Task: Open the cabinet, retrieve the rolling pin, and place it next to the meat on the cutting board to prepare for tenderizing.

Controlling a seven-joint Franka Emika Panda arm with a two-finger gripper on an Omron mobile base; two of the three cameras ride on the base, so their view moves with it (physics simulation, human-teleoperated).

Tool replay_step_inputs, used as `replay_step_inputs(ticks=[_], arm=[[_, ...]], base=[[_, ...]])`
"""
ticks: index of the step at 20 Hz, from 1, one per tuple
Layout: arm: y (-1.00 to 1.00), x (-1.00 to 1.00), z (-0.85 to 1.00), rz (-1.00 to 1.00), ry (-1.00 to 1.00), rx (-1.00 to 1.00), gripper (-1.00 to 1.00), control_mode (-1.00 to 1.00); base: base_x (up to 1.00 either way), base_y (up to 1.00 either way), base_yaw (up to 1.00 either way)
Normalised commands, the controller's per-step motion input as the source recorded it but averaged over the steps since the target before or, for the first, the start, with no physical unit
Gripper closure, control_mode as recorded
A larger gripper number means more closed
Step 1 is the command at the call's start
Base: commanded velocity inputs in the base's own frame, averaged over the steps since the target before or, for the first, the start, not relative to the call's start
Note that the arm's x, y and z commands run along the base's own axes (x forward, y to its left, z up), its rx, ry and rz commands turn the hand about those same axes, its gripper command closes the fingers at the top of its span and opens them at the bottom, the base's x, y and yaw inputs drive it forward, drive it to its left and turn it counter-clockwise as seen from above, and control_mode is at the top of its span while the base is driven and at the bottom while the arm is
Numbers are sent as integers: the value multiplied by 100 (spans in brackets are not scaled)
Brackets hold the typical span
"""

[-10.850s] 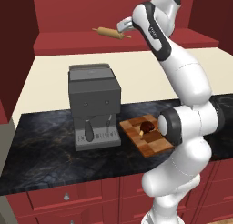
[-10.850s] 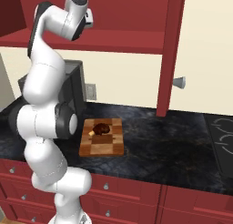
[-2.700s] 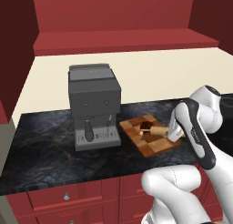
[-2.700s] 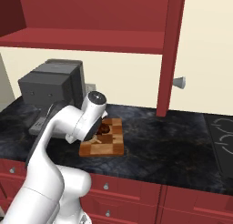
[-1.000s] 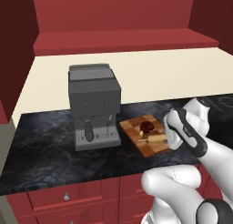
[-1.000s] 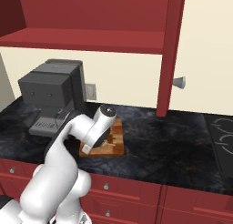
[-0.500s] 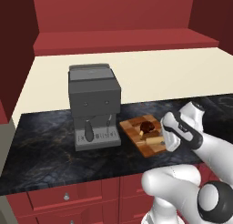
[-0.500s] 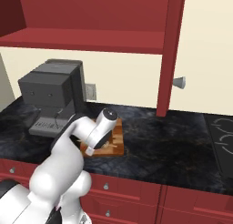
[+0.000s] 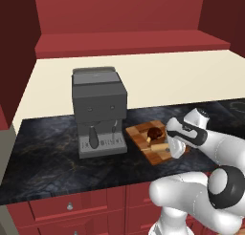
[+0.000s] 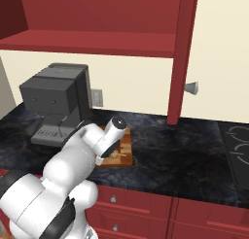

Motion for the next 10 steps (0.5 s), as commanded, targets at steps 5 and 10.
replay_step_inputs(ticks=[5,10], arm=[[0,12,-14,3,0,0,100,-100],[0,12,-15,3,0,0,100,-100]], base=[[0,0,0],[0,0,0]])
